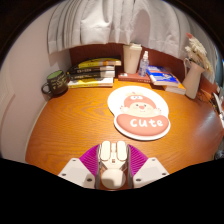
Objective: Arrange mouse
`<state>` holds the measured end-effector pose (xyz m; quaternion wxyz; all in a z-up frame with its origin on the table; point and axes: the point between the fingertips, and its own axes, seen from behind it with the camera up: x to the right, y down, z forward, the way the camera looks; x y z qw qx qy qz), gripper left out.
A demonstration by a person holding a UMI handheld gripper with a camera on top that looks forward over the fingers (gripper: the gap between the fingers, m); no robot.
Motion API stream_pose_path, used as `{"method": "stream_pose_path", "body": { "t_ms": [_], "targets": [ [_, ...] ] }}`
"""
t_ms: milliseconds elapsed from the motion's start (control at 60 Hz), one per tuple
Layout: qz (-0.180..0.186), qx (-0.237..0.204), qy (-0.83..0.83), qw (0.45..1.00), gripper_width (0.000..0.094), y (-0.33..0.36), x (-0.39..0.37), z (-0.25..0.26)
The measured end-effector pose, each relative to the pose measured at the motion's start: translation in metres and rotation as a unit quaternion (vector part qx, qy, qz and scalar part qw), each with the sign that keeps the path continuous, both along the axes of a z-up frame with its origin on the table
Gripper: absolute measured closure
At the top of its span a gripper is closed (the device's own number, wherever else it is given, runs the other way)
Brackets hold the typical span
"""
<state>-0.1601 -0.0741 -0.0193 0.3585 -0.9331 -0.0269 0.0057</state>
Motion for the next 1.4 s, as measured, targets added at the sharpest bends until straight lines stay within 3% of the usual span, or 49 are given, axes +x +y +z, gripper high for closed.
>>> {"method": "stream_pose_path", "body": {
  "t_ms": [133,283,450,567,750,1050,1233,1400],
  "targets": [
    [0.03,-0.004,-0.002,1.0,0.0553,-0.008,-0.026,0.03],
    [0.05,0.054,0.0,0.997,0.0552,0.026,-0.05,0.118],
    [0.041,0.131,-0.018,0.99,0.055,0.096,-0.027,0.217],
    [0.014,0.156,-0.019,0.987,0.0549,0.143,0.018,0.241],
    [-0.017,0.125,-0.026,0.992,0.0547,0.191,0.092,0.191],
    [-0.007,0.033,-0.011,0.999,0.0585,0.204,0.105,0.05],
    [0.006,0.006,0.001,1.0,0.0523,0.193,0.094,0.007],
    [-0.002,0.036,0.015,0.999,0.0406,0.196,0.094,0.009]
  ]
}}
